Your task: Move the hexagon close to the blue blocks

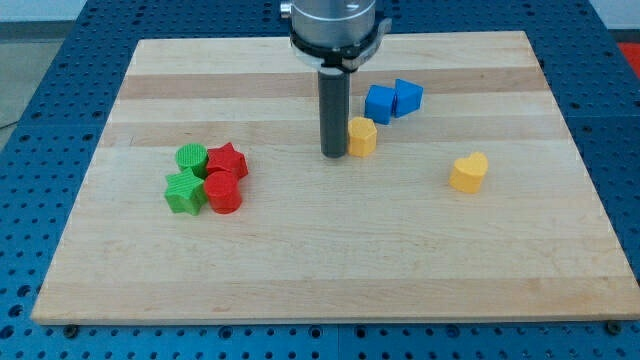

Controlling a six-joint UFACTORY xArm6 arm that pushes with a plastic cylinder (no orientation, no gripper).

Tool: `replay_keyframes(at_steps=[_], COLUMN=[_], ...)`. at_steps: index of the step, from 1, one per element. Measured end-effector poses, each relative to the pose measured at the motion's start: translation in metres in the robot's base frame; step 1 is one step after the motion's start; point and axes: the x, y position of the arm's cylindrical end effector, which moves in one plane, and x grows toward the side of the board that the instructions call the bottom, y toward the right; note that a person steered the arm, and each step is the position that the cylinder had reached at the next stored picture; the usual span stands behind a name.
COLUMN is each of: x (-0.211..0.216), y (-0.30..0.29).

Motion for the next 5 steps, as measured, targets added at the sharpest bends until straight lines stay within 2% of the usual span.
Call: replay_keyframes(at_steps=[1, 2, 3, 4, 5], x=[0.008, -0.013, -0.005, -0.002, -0.023], y=[0.015, 0.042, 0.058, 0.029, -0.017])
